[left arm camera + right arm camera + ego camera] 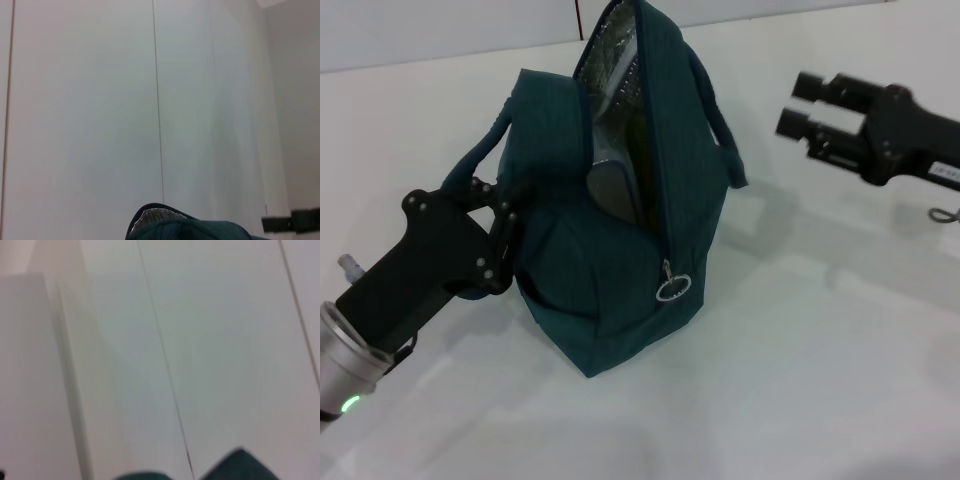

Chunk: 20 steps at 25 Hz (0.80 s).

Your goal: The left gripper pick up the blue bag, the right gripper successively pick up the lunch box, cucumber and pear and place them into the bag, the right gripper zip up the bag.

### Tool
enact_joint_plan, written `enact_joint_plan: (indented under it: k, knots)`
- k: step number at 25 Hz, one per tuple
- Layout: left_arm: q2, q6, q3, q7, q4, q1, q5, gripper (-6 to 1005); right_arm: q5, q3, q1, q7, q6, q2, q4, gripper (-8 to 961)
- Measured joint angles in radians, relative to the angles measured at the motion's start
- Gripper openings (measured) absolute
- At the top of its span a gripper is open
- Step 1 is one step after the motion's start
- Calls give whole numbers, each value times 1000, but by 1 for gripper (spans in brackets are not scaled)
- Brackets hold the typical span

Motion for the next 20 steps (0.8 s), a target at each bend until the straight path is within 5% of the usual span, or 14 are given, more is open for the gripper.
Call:
enact_joint_plan:
  k: [8, 14, 20]
  knots:
    - [0, 0, 1, 1, 0, -2, 1, 51, -13, -44, -12, -42, -107, -12, -6, 579]
    - [0, 1, 1, 1, 0, -17, 7, 50, -206, -83, 15, -13, -109, -30, -11, 540]
    - [0, 0, 1, 1, -13, -31, 10, 50, -284, -124, 46, -4, -48, 1, -4, 465]
